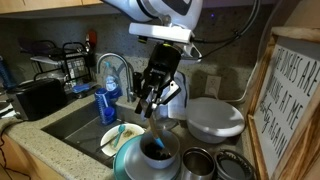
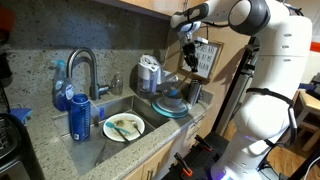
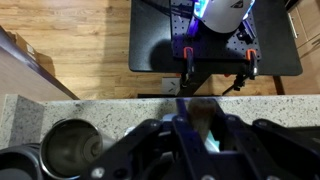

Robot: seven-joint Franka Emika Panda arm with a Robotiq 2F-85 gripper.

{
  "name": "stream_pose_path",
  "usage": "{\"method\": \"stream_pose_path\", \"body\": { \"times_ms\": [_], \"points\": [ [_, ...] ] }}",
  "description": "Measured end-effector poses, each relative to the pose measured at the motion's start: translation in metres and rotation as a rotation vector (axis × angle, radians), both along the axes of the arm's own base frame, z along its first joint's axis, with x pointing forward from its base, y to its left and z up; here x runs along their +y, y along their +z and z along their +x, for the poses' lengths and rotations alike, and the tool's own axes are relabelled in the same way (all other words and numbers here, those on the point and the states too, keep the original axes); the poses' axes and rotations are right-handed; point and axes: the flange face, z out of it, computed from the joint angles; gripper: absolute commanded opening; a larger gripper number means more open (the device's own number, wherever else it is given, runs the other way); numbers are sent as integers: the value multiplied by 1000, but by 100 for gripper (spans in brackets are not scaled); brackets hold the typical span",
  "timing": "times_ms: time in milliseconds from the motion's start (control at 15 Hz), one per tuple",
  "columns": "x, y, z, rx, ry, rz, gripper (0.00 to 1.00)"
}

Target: Use the spatula to mix in the white ceramic bowl

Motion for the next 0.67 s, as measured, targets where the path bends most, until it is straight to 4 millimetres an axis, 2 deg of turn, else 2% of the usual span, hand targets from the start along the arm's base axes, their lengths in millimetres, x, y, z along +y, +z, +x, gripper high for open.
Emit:
{"method": "stream_pose_path", "body": {
  "times_ms": [400, 667],
  "points": [
    [-4, 1, 0, -1, 6, -19, 8],
    [-10, -3, 8, -64, 5, -68, 8]
  ]
}}
